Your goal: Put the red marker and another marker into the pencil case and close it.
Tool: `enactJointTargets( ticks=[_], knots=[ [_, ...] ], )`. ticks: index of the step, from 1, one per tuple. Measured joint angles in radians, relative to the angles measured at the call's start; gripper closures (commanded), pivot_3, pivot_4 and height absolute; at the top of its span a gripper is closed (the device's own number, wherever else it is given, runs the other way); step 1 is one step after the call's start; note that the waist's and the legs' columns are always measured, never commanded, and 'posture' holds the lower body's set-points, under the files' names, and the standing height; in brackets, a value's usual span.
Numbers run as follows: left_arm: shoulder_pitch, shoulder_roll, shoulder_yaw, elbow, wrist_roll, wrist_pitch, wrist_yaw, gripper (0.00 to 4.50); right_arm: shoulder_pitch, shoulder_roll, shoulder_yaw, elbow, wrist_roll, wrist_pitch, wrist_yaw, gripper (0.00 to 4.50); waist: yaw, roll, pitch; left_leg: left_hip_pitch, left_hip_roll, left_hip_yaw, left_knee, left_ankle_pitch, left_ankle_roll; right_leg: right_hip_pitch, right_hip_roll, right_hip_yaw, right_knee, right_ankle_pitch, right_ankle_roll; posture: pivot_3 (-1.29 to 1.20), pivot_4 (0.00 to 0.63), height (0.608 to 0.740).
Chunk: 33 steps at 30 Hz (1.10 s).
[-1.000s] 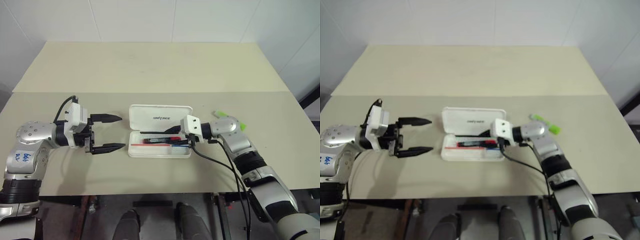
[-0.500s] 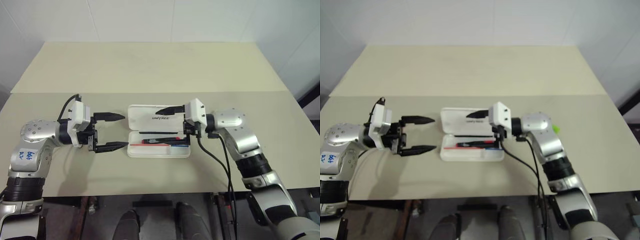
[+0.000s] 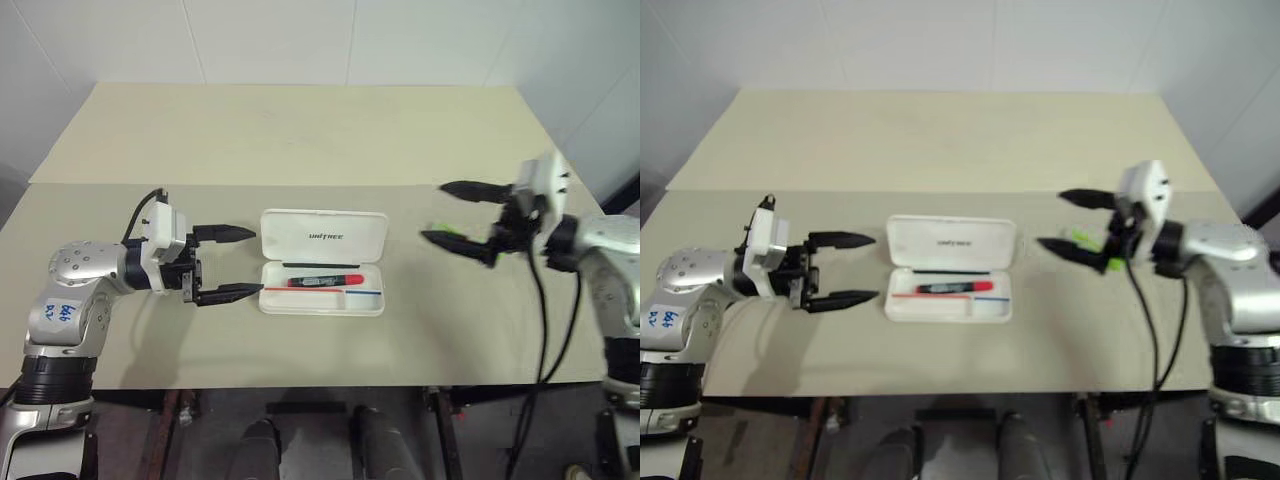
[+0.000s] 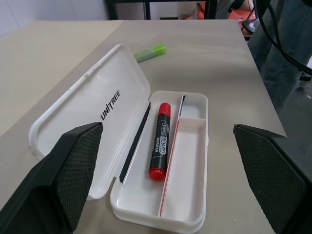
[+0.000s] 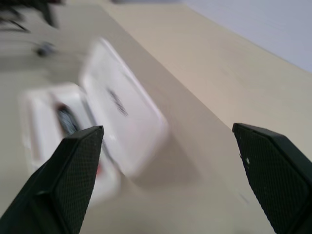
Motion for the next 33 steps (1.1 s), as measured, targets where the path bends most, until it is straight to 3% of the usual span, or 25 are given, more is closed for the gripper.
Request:
enactJointTargets(
  ticks=[7, 17, 28, 31, 33],
  knots=[
    [-0.075, -0.007, -0.032, -0.001, -0.005, 0.039, -0.011, 0.0, -0.134, -0.011, 0.068, 0.485, -0.17, -0.247, 0.073, 0.04, -0.011, 0.001, 0.001, 0.0, 0.0, 0.001, 0.0, 0.0, 0.0, 0.0, 0.0, 0.001, -0.001, 0.003, 0.005, 0.0, 0.15, 0.74],
    [-0.123, -0.002, -0.035, -0.067, -0.079, 0.168, -0.011, 0.0, -0.286, 0.042, 0.137, 0.915, -0.324, -0.44, 0.084, 0.04, -0.029, 0.002, 0.001, -0.001, 0.0, 0.001, 0.0, 0.0, 0.0, 0.0, 0.0, 0.001, 0.0, 0.003, 0.006, 0.0, 0.15, 0.74],
    [-0.161, 0.023, -0.016, -0.133, -0.126, 0.253, 0.014, 0.0, -0.341, 0.042, 0.134, 1.095, -0.406, -0.504, 0.037, 0.04, -0.04, 0.002, 0.001, 0.0, 0.0, 0.001, 0.0, 0.0, -0.001, 0.0, 0.0, 0.001, 0.001, 0.003, 0.006, 0.0, 0.15, 0.74],
    [-0.161, 0.023, -0.016, -0.136, -0.126, 0.253, 0.014, 0.0, -0.344, 0.042, 0.131, 1.102, -0.411, -0.504, 0.04, 0.62, -0.039, 0.002, 0.001, 0.0, 0.0, 0.001, 0.0, 0.001, -0.001, 0.0, 0.0, 0.001, 0.001, 0.003, 0.006, 0.0, 0.15, 0.74],
    [-0.161, 0.023, -0.016, -0.136, -0.126, 0.253, 0.013, 0.0, -0.346, 0.047, 0.128, 1.102, -0.41, -0.501, 0.046, 1.26, -0.039, 0.002, 0.001, 0.0, 0.0, 0.001, 0.0, 0.001, -0.001, 0.0, 0.0, 0.001, 0.001, 0.003, 0.006, 0.0, 0.15, 0.74]
  ],
)
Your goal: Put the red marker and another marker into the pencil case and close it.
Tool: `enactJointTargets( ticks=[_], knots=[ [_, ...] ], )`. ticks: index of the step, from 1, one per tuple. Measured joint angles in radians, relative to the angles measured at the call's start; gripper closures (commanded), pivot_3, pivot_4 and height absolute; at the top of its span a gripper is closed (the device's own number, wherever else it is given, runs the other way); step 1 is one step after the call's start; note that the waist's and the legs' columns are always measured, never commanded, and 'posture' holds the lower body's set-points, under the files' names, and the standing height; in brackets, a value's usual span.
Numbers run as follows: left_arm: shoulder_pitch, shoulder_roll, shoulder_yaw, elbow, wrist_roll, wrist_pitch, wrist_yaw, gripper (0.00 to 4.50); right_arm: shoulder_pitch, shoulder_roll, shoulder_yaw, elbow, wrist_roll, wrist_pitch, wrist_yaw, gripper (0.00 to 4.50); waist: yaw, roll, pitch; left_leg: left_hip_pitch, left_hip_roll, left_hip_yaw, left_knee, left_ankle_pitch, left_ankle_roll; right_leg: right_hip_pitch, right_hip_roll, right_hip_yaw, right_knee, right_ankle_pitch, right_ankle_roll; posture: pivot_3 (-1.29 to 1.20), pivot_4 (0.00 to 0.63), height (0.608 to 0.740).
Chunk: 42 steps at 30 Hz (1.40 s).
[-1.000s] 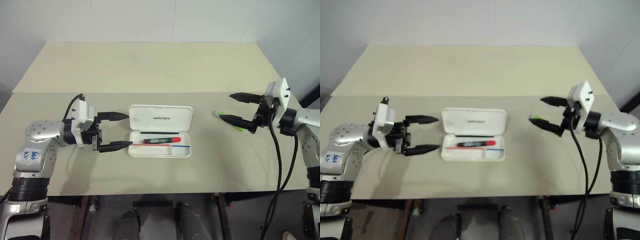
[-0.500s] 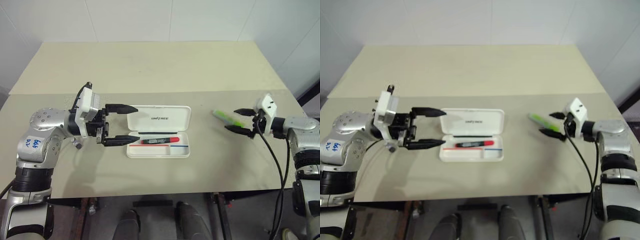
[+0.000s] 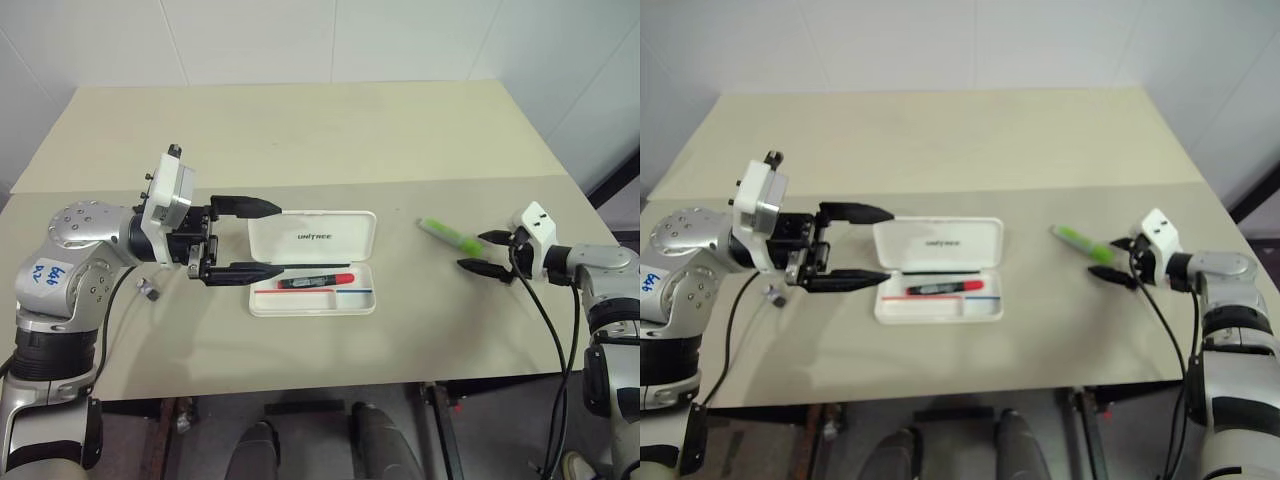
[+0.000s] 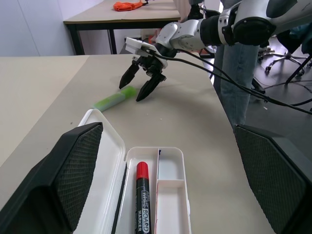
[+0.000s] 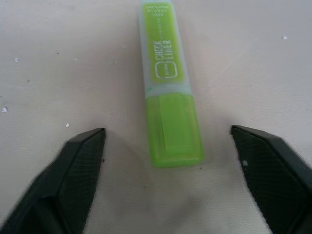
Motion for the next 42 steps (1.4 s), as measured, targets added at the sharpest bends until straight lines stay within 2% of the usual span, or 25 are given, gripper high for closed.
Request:
enactJointTargets(
  ticks=[5, 6, 12, 18, 22, 26, 32, 35, 37, 42],
  knots=[
    [-0.026, 0.0, 0.0, 0.014, 0.0, -0.009, -0.003, 0.0, -0.009, 0.037, -0.011, -0.001, 0.011, 0.005, 0.027, 3.22, 0.0, 0.0, 0.0, 0.0, 0.0, 0.0, 0.0, 0.0, 0.0, 0.0, 0.0, 0.0, 0.0, 0.0, 0.0, 0.0, 0.15, 0.74],
    [-0.026, 0.0, 0.0, 0.015, 0.0, -0.011, -0.005, 0.0, -0.009, 0.039, -0.011, -0.003, 0.013, 0.006, 0.033, 3.43, 0.0, 0.0, 0.0, 0.0, 0.0, 0.0, 0.0, 0.0, 0.0, 0.0, 0.0, 0.0, 0.0, 0.0, 0.0, 0.0, 0.15, 0.74],
    [-0.025, -0.002, -0.001, 0.025, 0.003, -0.035, -0.013, 0.0, -0.005, 0.053, -0.015, -0.046, 0.021, 0.003, 0.06, 3.41, 0.0, 0.0, 0.0, 0.0, 0.0, 0.0, 0.0, 0.0, 0.0, 0.0, 0.0, 0.0, 0.0, 0.0, 0.0, 0.0, 0.15, 0.74],
    [0.019, -0.002, 0.0, 0.048, 0.018, -0.086, -0.015, 0.0, 0.012, 0.054, -0.019, -0.183, 0.049, 0.007, 0.103, 3.41, 0.001, 0.0, 0.0, 0.0, 0.0, 0.0, 0.0, 0.0, 0.0, 0.0, 0.0, 0.0, 0.001, 0.0, 0.0, 0.0, 0.15, 0.74],
    [0.097, -0.002, 0.031, 0.072, 0.042, -0.147, -0.012, 0.0, 0.107, 0.032, -0.037, -0.453, 0.125, 0.092, 0.151, 3.41, 0.006, 0.001, 0.0, 0.0, 0.0, 0.0, 0.0, 0.0, 0.0, -0.001, 0.0, 0.0, 0.001, 0.0, 0.001, 0.0, 0.15, 0.74],
    [0.17, 0.0, 0.065, 0.081, 0.06, -0.189, -0.008, 0.0, 0.285, -0.019, -0.047, -0.827, 0.227, 0.271, 0.169, 3.41, 0.017, 0.001, 0.0, -0.001, 0.0, -0.001, 0.0, 0.0, 0.0, 0.0, 0.0, 0.0, 0.002, -0.001, 0.001, 0.0, 0.15, 0.74],
    [0.234, 0.005, 0.08, 0.087, 0.066, -0.211, -0.002, 0.0, 0.495, -0.045, -0.072, -1.289, 0.378, 0.534, 0.096, 3.41, 0.03, 0.001, 0.0, 0.0, 0.0, -0.001, 0.002, 0.0, 0.0, 0.0, 0.0, 0.0, 0.003, -0.001, 0.0, 0.0, 0.15, 0.74],
    [0.249, 0.012, 0.08, 0.088, 0.07, -0.222, -0.002, 0.0, 0.526, -0.008, -0.063, -1.45, 0.419, 0.621, 0.01, 3.41, 0.031, 0.0, 0.0, 0.001, 0.0, -0.001, 0.001, 0.0, 0.0, 0.0, 0.0, 0.0, 0.002, -0.003, -0.004, 0.0, 0.15, 0.74],
    [0.248, 0.013, 0.08, 0.088, 0.073, -0.228, -0.002, 0.0, 0.528, 0.053, 0.0, -1.532, 0.426, 0.657, -0.051, 3.41, 0.031, -0.001, -0.001, 0.001, 0.001, -0.001, 0.001, 0.001, 0.0, 0.0, 0.0, 0.0, 0.002, -0.006, -0.011, 0.0, 0.15, 0.74],
    [0.247, 0.02, 0.078, 0.092, 0.08, -0.231, -0.008, 0.0, 0.529, 0.122, 0.139, -1.565, 0.386, 0.681, -0.138, 3.41, 0.039, -0.001, -0.001, 0.0, 0.0, 0.0, 0.002, 0.001, 0.0, 0.0, 0.0, 0.0, 0.0, -0.006, -0.013, 0.0, 0.15, 0.74]
  ],
)
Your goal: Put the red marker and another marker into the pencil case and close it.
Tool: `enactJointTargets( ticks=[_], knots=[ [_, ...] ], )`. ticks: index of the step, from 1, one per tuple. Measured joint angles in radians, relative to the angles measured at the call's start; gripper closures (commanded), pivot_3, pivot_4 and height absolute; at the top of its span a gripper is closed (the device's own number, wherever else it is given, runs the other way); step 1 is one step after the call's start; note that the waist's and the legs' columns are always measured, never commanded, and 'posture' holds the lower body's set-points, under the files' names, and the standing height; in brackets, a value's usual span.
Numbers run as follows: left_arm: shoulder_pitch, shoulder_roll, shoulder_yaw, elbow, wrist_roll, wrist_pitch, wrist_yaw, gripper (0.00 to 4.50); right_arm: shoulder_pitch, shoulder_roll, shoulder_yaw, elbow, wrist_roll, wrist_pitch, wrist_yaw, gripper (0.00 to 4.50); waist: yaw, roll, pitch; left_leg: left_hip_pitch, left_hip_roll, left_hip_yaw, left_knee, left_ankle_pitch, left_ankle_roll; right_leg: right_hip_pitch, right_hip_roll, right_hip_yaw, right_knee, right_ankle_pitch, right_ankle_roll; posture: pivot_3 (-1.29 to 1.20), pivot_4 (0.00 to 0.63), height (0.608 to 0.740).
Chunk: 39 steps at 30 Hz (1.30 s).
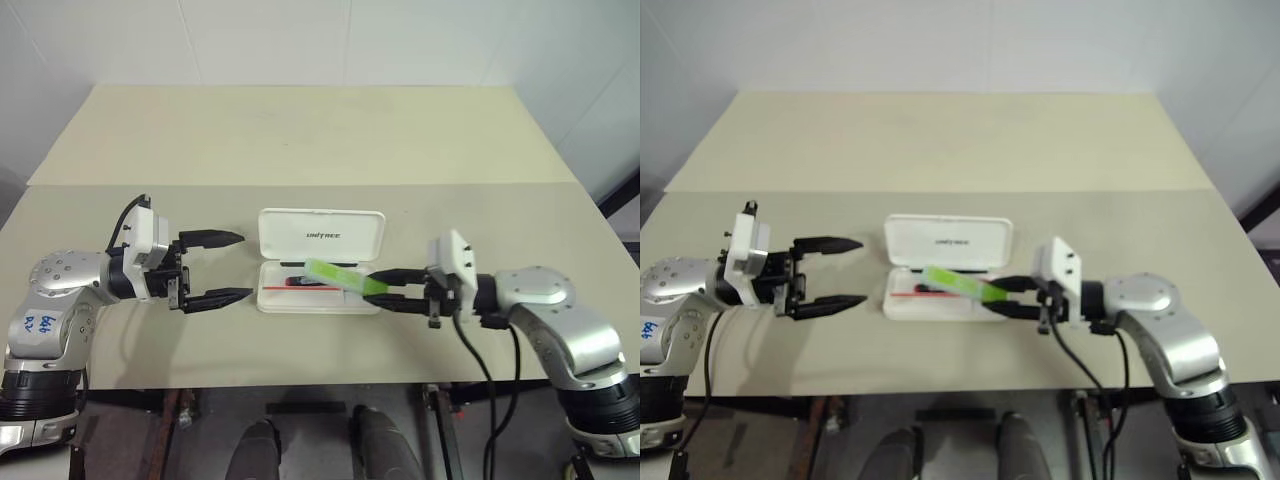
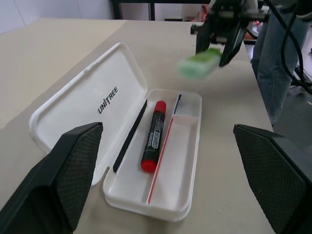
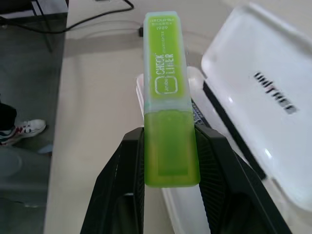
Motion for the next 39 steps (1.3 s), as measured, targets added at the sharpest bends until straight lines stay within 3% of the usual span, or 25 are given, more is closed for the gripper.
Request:
enactJointTargets(
  ticks=[5, 11, 18, 39],
  knots=[
    [-0.018, 0.002, -0.005, 0.005, 0.005, 0.0, -0.002, 0.0, -0.039, 0.045, 0.104, 0.041, -0.067, -0.031, -0.019, 3.41, 0.0, 0.0, 0.0, 0.0, 0.0, 0.0, -0.001, 0.0, 0.0, 0.0, 0.0, 0.0, 0.001, 0.001, 0.003, 0.0, 0.15, 0.74],
    [-0.041, 0.002, -0.02, 0.007, 0.007, 0.001, -0.005, 0.0, -0.182, 0.112, 0.231, 0.231, -0.191, -0.163, 0.018, 3.41, -0.009, 0.0, 0.0, 0.001, 0.0, 0.0, -0.002, 0.0, 0.0, -0.001, 0.001, 0.0, 0.002, 0.002, 0.004, 0.0, 0.15, 0.74],
    [-0.042, 0.005, -0.021, 0.003, 0.006, 0.013, -0.005, 0.0, -0.264, 0.176, 0.295, 0.409, -0.259, -0.265, 0.071, 3.41, -0.006, 0.0, 0.0, 0.0, 0.0, -0.001, -0.002, 0.0, 0.0, -0.001, 0.0, -0.001, 0.002, 0.006, 0.011, 0.0, 0.15, 0.74],
    [-0.022, 0.01, -0.018, -0.036, 0.004, 0.037, 0.007, 0.0, -0.31, 0.201, 0.304, 0.522, -0.299, -0.351, 0.161, 3.41, -0.006, 0.0, 0.0, 0.001, 0.0, -0.001, -0.002, 0.0, 0.0, -0.001, 0.001, -0.001, 0.003, 0.006, 0.011, 0.0, 0.15, 0.74]
  ],
)
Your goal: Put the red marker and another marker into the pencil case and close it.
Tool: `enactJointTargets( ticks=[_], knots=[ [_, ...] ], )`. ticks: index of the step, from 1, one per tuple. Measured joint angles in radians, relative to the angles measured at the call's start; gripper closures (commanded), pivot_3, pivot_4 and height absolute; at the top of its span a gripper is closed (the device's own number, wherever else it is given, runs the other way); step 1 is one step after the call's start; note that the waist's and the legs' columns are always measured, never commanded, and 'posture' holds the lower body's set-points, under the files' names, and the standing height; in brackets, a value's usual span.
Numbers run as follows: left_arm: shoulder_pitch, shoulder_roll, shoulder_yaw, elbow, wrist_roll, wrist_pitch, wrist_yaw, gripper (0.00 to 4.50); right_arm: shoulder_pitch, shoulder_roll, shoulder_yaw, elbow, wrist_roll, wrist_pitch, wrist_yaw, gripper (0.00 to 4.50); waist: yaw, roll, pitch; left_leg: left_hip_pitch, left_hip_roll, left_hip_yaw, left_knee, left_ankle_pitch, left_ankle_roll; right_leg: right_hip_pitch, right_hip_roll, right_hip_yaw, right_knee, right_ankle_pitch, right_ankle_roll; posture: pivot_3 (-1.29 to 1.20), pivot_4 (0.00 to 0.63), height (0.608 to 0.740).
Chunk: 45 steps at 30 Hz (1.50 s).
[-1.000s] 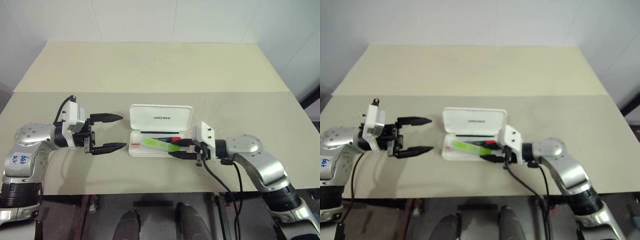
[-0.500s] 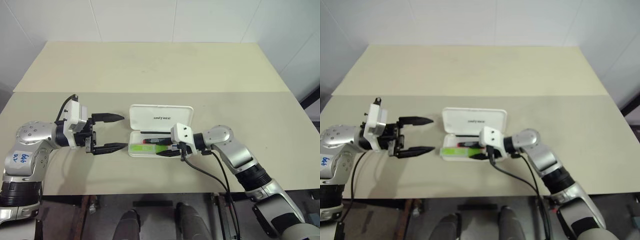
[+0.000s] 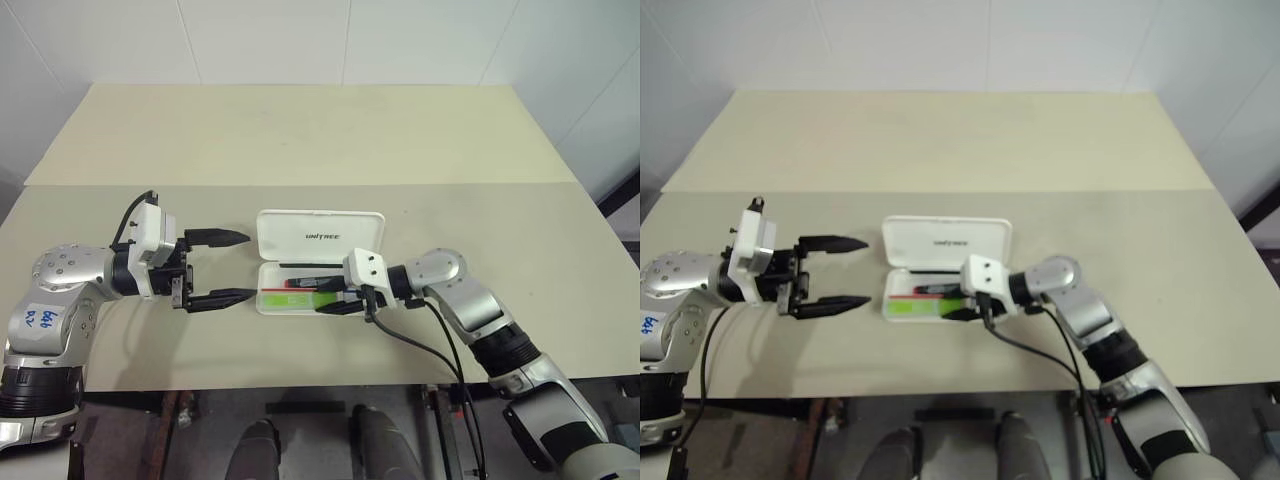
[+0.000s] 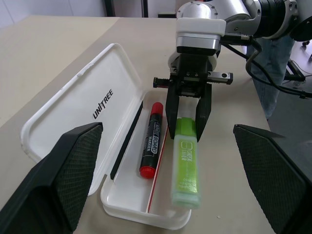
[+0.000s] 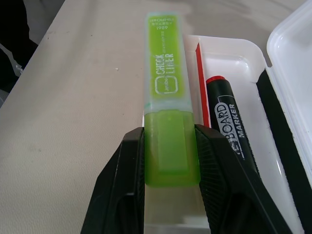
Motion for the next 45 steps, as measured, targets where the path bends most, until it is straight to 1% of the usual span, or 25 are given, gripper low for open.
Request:
enactJointTargets(
  ticks=[10, 17, 23, 45],
  knots=[
    [-0.018, -0.001, -0.001, 0.001, 0.0, 0.0, 0.0, 0.0, -0.013, 0.023, -0.003, 0.017, -0.012, 0.008, -0.011, 3.41, -0.004, 0.0, 0.0, 0.001, 0.0, 0.0, 0.0, 0.0, 0.0, 0.0, 0.0, 0.0, 0.001, 0.0, 0.0, 0.0, 0.15, 0.74],
    [-0.021, -0.004, -0.004, 0.004, 0.0, 0.0, 0.0, 0.0, -0.014, 0.025, -0.01, -0.004, -0.008, 0.055, -0.022, 3.41, -0.002, 0.0, 0.0, 0.001, 0.0, 0.0, 0.0, 0.0, 0.0, 0.0, 0.0, 0.0, 0.001, 0.0, 0.0, 0.0, 0.15, 0.74],
    [-0.021, -0.005, -0.005, 0.004, 0.0, 0.0, 0.0, 0.0, -0.017, 0.026, -0.048, -0.045, 0.026, 0.111, -0.042, 3.41, -0.001, 0.0, 0.0, 0.0, 0.0, 0.0, -0.001, 0.0, 0.0, 0.0, 0.0, 0.0, 0.0, 0.0, 0.0, 0.0, 0.15, 0.74],
    [-0.033, -0.013, -0.023, 0.007, 0.0, -0.004, 0.0, 0.0, -0.027, 0.026, -0.063, -0.105, 0.075, 0.202, -0.061, 3.41, -0.001, 0.0, 0.0, 0.0, 0.0, 0.0, -0.002, 0.0, 0.0, -0.001, 0.0, 0.0, -0.002, 0.0, 0.0, 0.0, 0.15, 0.74]
  ],
)
